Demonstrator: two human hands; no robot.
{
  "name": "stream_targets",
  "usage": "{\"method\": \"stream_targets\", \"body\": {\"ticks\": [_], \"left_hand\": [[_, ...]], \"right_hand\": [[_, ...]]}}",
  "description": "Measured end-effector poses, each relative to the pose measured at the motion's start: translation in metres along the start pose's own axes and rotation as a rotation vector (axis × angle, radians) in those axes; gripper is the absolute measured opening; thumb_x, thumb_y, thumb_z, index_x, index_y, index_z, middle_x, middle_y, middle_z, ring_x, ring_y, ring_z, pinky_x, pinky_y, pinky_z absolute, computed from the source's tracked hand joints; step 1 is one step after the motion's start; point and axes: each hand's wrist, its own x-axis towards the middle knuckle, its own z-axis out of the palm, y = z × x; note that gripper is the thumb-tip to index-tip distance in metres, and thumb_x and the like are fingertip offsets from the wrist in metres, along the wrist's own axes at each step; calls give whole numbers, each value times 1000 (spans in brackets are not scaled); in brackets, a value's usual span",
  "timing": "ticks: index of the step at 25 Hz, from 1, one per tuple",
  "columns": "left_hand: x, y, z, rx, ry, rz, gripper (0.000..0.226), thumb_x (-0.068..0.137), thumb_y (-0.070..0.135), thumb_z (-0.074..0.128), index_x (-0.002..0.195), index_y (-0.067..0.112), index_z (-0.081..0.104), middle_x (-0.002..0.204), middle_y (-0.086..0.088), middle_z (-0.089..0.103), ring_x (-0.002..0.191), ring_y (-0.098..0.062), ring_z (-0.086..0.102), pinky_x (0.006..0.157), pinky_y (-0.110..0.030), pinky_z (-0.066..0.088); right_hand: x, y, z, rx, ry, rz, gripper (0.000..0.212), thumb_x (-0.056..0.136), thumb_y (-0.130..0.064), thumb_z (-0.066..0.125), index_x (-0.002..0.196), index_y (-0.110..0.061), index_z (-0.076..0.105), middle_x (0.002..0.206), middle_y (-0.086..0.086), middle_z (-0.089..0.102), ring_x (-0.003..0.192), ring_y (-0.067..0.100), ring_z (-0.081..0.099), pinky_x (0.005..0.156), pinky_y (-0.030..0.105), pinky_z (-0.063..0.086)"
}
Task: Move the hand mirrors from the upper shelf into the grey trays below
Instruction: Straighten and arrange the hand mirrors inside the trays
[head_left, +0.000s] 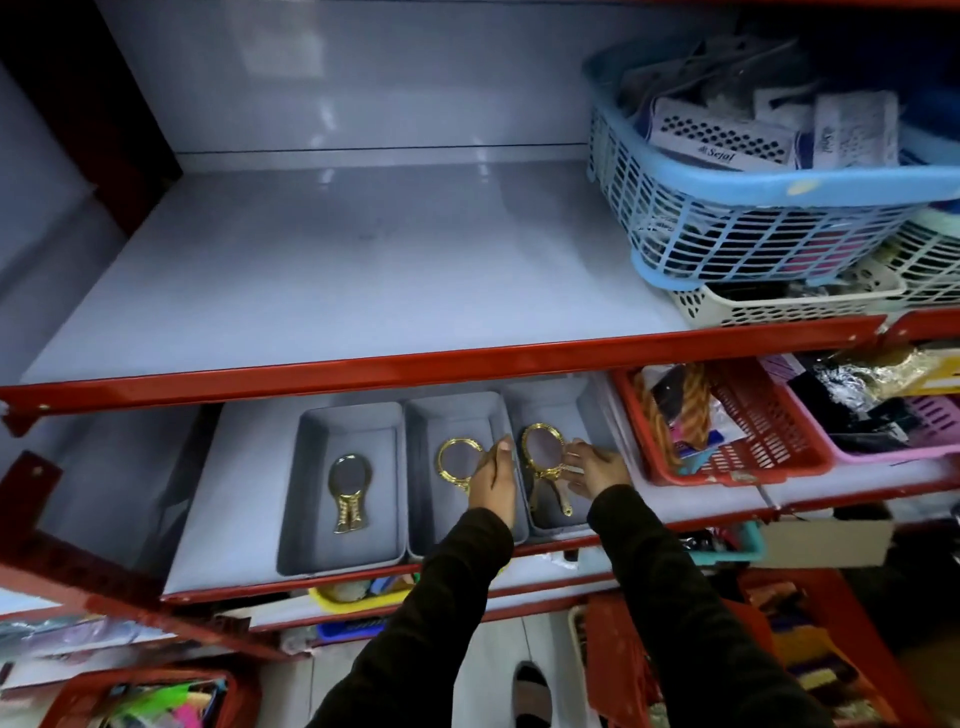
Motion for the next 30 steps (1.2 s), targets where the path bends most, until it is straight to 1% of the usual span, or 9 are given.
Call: {"method": "stream_targets", "body": {"ticks": [2, 5, 7, 9, 13, 19, 22, 26, 30], "left_hand": [[21, -2, 22, -134, 15, -140, 56, 92, 57, 37, 130, 19, 53, 140, -8, 51, 129, -23, 47, 116, -38, 32], [47, -7, 53, -162, -12, -242, 89, 78, 75, 35, 144, 16, 40, 149, -8, 42, 137, -25, 40, 118, -38, 29], [53, -9, 71, -235, -29, -304, 94, 78, 78, 35, 149, 16, 31, 154, -8, 34, 141, -26, 33, 120, -37, 24], [60, -16, 83, -299, -1, -345, 96, 79, 79, 36, 150, 15, 29, 154, -9, 33, 140, -27, 34, 119, -37, 25], [67, -15, 95, -369, 102, -366, 76, 94, 63, 23, 153, 15, 21, 156, -14, 27, 142, -29, 31, 116, -39, 25], [78, -33, 99, -454, 145, -461, 93, 85, 77, 19, 148, 10, 34, 145, -22, 43, 131, -34, 45, 106, -38, 38], [60, -13, 99, -459, 136, -516, 104, 78, 82, 22, 145, 4, 38, 141, -26, 46, 128, -37, 48, 104, -39, 40], [39, 20, 97, -377, 99, -471, 72, 99, 52, 12, 148, 2, 28, 151, -23, 34, 140, -34, 33, 110, -39, 30], [62, -8, 95, -377, 106, -527, 79, 95, 61, 15, 150, 6, 26, 149, -22, 38, 137, -34, 38, 108, -40, 33]], "right_hand": [[18, -4, -9, -24, -9, 61, 21, 95, -26, 56, 89, -7, 62, 79, 9, 66, 68, 25, 60, 56, 26, 44], [53, 0, -19, -93, -25, 142, 32, 90, -36, 58, 84, -6, 62, 76, 13, 63, 62, 27, 58, 56, 32, 48], [91, 22, -24, -208, -50, 152, 50, 76, -54, 56, 88, -6, 66, 89, 18, 70, 78, 33, 66, 81, 45, 57], [103, 31, -25, -342, -59, 178, 64, 77, -60, 52, 105, -4, 67, 108, 20, 70, 100, 36, 67, 96, 48, 53], [92, 30, -20, -525, -116, 220, 66, 93, -56, 38, 111, 0, 68, 111, 20, 70, 104, 34, 66, 100, 41, 49], [76, 20, -18, -511, -167, 248, 59, 100, -48, 32, 123, -2, 62, 126, 21, 62, 117, 32, 58, 95, 32, 42], [81, 20, -20, -528, -171, 276, 61, 101, -46, 30, 130, 1, 57, 134, 22, 58, 123, 32, 55, 100, 32, 40], [85, 20, -19, -489, -168, 278, 62, 101, -48, 30, 128, -2, 60, 131, 21, 60, 121, 32, 57, 101, 33, 41], [88, 21, -18, -469, -176, 277, 62, 98, -52, 35, 120, -4, 65, 124, 20, 65, 114, 33, 61, 105, 41, 45]]}}
